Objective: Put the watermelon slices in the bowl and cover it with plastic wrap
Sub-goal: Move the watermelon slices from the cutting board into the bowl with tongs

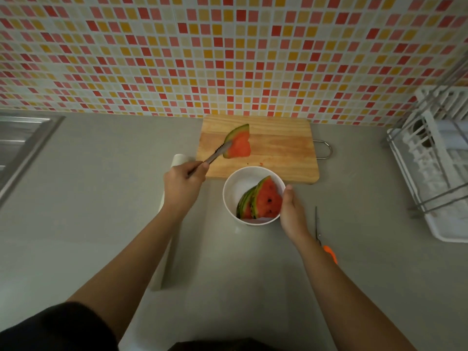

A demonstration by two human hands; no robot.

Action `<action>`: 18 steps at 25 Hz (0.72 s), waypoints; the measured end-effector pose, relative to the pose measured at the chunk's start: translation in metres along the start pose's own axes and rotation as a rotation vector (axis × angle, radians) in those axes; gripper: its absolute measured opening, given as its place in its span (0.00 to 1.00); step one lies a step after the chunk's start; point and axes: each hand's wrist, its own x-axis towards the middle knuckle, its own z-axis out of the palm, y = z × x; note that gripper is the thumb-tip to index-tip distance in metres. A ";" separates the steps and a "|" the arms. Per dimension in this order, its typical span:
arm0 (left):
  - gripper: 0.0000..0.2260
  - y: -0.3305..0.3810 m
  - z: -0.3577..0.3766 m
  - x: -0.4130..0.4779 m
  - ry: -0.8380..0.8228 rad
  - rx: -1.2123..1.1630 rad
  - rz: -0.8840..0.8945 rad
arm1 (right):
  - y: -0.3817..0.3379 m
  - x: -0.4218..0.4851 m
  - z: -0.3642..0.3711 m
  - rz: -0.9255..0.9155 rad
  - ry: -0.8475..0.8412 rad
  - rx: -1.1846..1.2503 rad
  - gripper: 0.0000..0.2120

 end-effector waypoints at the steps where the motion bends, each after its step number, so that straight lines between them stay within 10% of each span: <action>1: 0.09 -0.001 -0.007 -0.013 -0.016 0.027 0.044 | -0.001 -0.001 0.000 -0.001 -0.002 0.001 0.32; 9: 0.09 -0.011 -0.004 -0.072 -0.032 0.477 0.684 | -0.005 -0.003 -0.001 -0.010 -0.014 -0.042 0.32; 18: 0.16 0.003 -0.009 -0.016 -0.105 0.056 -0.088 | -0.006 -0.005 -0.001 -0.022 -0.032 -0.029 0.30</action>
